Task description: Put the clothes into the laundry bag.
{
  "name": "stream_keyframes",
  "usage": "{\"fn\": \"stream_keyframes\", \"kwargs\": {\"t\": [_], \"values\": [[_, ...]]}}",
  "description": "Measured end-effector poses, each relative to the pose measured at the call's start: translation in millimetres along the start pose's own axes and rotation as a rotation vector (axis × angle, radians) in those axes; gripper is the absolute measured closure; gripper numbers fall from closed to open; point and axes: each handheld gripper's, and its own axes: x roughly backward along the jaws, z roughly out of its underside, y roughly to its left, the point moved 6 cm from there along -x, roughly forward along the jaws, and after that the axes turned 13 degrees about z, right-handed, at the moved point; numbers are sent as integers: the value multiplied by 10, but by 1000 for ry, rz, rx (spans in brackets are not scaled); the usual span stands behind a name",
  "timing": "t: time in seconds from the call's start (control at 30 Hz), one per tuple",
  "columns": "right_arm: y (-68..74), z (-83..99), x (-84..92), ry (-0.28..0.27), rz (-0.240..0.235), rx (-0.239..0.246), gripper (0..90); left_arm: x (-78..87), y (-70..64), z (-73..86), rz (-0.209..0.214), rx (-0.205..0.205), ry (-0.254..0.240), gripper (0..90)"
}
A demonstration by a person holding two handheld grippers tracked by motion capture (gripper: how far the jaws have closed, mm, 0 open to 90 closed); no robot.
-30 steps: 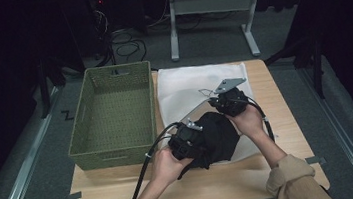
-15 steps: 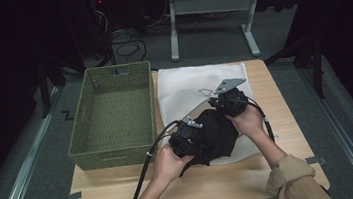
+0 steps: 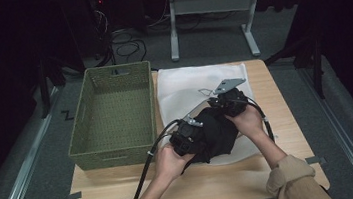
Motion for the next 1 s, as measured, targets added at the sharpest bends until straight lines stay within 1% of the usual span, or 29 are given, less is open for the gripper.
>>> {"fn": "stream_keyframes", "kwargs": {"t": [0.07, 0.13, 0.27, 0.47, 0.5, 0.53, 0.57, 0.6, 0.7, 0.83, 1.0], "values": [[1, -7, 2, -4, -3, -3, 871, -3, 9, -8, -4, 3, -6, 619], [-4, -8, 3, -7, -3, 7, 871, -6, 23, -16, -8, 3, -4, 619], [11, -2, 10, -2, -3, -5, 871, -28, 36, -25, -19, 15, -3, 618], [24, -23, 28, -7, -3, -3, 871, -64, 42, -60, -33, 20, -8, 616], [27, -24, 29, -7, -4, -4, 871, -61, 52, -66, -36, 18, -2, 616], [27, -23, 30, -7, -5, -3, 871, -70, 59, -75, -39, 29, -11, 616], [27, -20, 32, -6, -6, -1, 871, -71, 69, -77, -39, 26, -9, 616], [25, -20, 32, -7, -5, 1, 871, -79, 76, -80, -42, 34, -15, 616], [33, -18, 35, -4, -7, -6, 871, -87, 109, -81, -50, 41, -11, 616], [34, -34, 35, -17, -11, 1, 871, -107, 153, -105, -56, 62, -34, 615], [34, -28, 34, -11, -12, -3, 871, -140, 206, -128, -69, 78, -41, 613]]}}
